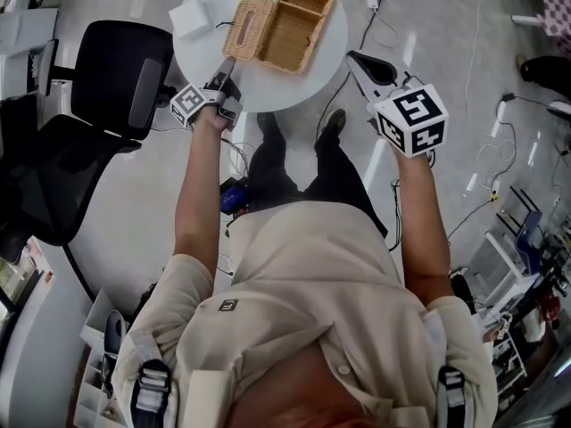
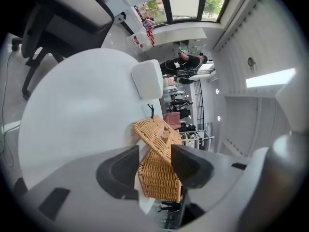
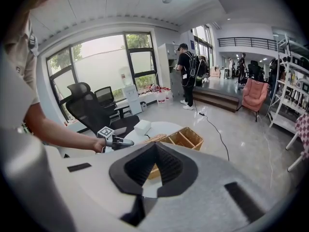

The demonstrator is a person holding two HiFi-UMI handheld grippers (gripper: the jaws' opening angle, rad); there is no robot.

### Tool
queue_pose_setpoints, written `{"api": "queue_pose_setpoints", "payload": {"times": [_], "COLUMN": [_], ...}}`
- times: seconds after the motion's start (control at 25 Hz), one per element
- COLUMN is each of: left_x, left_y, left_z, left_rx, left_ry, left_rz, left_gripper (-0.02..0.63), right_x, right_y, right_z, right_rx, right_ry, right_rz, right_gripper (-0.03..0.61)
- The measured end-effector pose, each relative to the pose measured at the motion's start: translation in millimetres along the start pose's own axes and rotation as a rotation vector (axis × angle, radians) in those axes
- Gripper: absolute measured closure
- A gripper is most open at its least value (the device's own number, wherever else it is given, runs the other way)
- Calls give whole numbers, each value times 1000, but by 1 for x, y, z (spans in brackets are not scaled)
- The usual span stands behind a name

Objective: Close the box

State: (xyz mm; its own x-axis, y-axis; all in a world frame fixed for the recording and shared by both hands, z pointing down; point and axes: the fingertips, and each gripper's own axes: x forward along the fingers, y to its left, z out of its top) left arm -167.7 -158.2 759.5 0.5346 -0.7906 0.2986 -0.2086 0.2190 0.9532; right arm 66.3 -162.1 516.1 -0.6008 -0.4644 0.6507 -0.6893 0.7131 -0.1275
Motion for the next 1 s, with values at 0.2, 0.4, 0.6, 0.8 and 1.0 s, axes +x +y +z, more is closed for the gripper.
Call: {"api": "queue_pose_setpoints", "payload": {"times": [0.2,0.4,0.6,0.8,1.0], "left_x": [10,3,-5,-9,-8], "left_y": [1,-13,-62,-50,-2], "left_z": [7,13,16,5,-3], "left_rx": [6,128,264,231,37], "left_ry": [-6,-12,-27,19,6], "left_rz": [-5,16,-88,-28,44], "left_gripper": [436,471,569,567,452], "right_x": [1,-2,-6,-10,-10], "right_y": [5,1,-1,-3,-6], "right_z": [-3,-4,-4,-4,-11], "right_rx": [-2,1,5,6,9], "right_ry": [3,2,-4,-5,11], "right_rz": [5,-1,-4,-5,-5], "right_gripper": [584,584,584,584,584]}}
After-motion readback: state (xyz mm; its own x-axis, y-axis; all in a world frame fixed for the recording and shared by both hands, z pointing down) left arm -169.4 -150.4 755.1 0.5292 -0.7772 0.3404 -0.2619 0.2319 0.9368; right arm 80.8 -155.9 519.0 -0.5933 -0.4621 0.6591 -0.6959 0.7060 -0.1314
